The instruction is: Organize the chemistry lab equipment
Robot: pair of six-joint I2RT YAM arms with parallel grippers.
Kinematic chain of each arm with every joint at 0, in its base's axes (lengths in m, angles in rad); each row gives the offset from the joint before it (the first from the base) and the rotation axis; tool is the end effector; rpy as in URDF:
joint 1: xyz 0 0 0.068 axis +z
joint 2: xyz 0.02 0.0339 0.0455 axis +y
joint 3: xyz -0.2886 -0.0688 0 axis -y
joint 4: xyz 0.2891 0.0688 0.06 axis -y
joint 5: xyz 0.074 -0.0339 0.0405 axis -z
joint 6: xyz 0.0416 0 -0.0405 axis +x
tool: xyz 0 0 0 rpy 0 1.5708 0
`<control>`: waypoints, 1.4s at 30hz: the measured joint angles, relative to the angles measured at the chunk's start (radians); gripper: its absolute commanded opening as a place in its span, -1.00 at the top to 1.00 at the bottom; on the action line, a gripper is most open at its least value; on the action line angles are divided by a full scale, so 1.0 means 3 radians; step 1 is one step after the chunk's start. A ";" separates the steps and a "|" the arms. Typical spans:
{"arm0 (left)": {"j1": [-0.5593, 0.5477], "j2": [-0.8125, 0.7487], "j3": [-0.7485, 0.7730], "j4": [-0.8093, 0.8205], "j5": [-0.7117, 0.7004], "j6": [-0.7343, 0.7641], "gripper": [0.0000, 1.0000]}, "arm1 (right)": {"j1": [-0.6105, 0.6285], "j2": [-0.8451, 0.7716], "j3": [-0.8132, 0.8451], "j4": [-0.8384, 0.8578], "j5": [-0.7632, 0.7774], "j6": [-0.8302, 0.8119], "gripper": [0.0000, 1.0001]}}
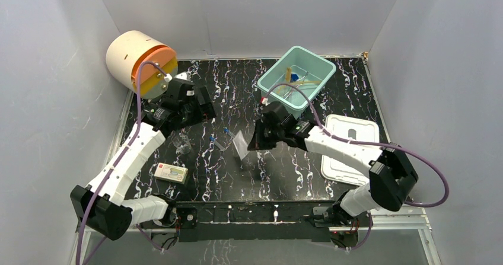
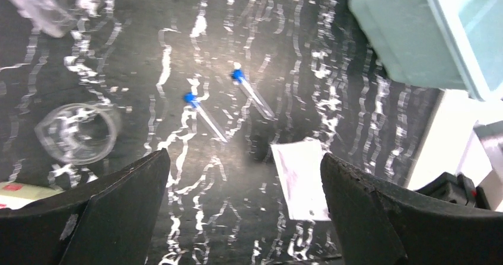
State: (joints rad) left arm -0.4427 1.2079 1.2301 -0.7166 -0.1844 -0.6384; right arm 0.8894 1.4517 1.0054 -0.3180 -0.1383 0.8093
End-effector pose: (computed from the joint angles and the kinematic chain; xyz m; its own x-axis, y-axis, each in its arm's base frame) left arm 0.2685 -0.1189 0.3762 -0.6394 -0.3452 -0.6870 -0.1086 0.9252 -0.3637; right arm 0.2195 0.2798 0.2497 -0.9029 0.0247 -0.4290 -0.2586 0.7662 0.5883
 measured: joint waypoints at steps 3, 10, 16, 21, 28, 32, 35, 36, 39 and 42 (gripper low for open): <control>0.0000 -0.0069 -0.0123 0.0259 0.0310 -0.0064 -0.97 | -0.0111 -0.0083 0.0130 0.0017 -0.0031 -0.0154 1.00; 0.0006 -0.0112 -0.0253 0.0617 0.0738 -0.0270 -0.97 | -0.0473 -0.0174 0.0465 0.0019 -0.0130 -0.0432 1.00; 0.0020 -0.0107 -0.0276 0.0736 0.0931 -0.0359 -0.97 | -0.0847 -0.0336 0.0665 -0.0156 -0.0159 -0.0593 1.00; 0.0024 -0.0038 -0.0276 0.0827 0.1017 -0.0369 -0.97 | -0.1253 -0.0456 0.0940 -0.0333 -0.0056 -0.0694 1.00; 0.0024 0.0094 -0.0224 0.0853 0.1025 -0.0303 -0.97 | -0.1799 -0.0318 0.1291 -0.0395 0.0337 -0.0702 1.00; 0.0025 0.0140 -0.0128 0.0856 0.1002 -0.0251 -0.97 | -0.1888 0.0050 0.1549 -0.0449 0.0509 -0.0692 1.00; 0.0027 0.0142 -0.0120 0.0853 0.0987 -0.0242 -0.97 | -0.1901 0.0415 0.1728 -0.0478 0.0568 -0.0664 1.00; 0.0027 0.0142 -0.0120 0.0847 0.0980 -0.0242 -0.97 | -0.1902 0.0543 0.1780 -0.0488 0.0576 -0.0636 1.00; 0.0027 0.0141 -0.0120 0.0816 0.0938 -0.0243 -0.97 | -0.1902 0.0879 0.1884 -0.0519 0.0627 -0.0501 1.00; 0.0027 0.0139 -0.0120 0.0799 0.0900 -0.0252 -0.97 | -0.1901 0.1152 0.1944 -0.0525 0.0707 -0.0237 1.00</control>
State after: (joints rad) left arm -0.4347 1.2495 1.1942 -0.4770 0.0856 -0.7139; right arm 0.3191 1.7973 1.5887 -0.4755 0.0738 0.7383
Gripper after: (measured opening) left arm 0.983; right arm 0.011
